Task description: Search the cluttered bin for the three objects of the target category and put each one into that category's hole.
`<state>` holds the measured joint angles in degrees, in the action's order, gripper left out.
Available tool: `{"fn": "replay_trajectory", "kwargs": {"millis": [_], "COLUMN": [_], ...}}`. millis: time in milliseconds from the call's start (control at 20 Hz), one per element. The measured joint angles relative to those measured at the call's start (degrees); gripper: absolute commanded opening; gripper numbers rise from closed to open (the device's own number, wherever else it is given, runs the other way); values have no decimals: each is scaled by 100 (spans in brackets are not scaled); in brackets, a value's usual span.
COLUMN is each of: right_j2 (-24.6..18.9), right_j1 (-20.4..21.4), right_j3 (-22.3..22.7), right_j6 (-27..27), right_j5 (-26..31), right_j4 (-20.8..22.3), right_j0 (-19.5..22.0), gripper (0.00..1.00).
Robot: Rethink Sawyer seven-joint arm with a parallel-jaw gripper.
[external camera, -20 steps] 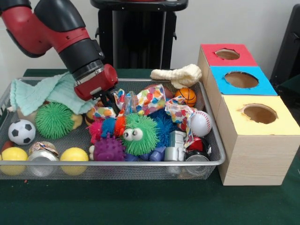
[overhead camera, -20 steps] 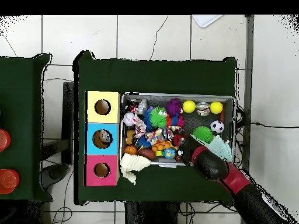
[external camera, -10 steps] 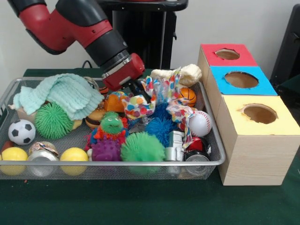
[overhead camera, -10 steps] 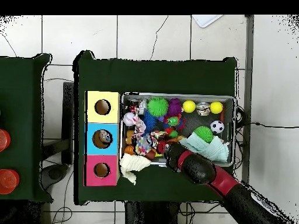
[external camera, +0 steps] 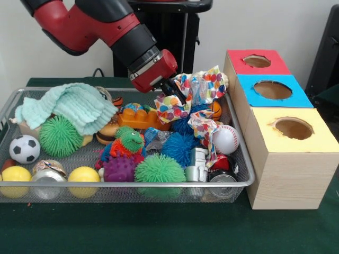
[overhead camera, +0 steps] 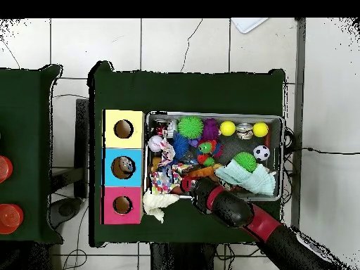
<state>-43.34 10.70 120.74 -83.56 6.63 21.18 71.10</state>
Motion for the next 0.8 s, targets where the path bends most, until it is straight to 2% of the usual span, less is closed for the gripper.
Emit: {"fn": "replay_trajectory", "kwargs": {"millis": [600,800], "right_j2": [1,12], "right_j1": [4,-78], "right_j3": [118,157], "right_j6": [0,-1], "right_j5": [-66,-411], "right_j4": [-125,-274], "right_j0": [-16,-57], "gripper": [0,0]}}
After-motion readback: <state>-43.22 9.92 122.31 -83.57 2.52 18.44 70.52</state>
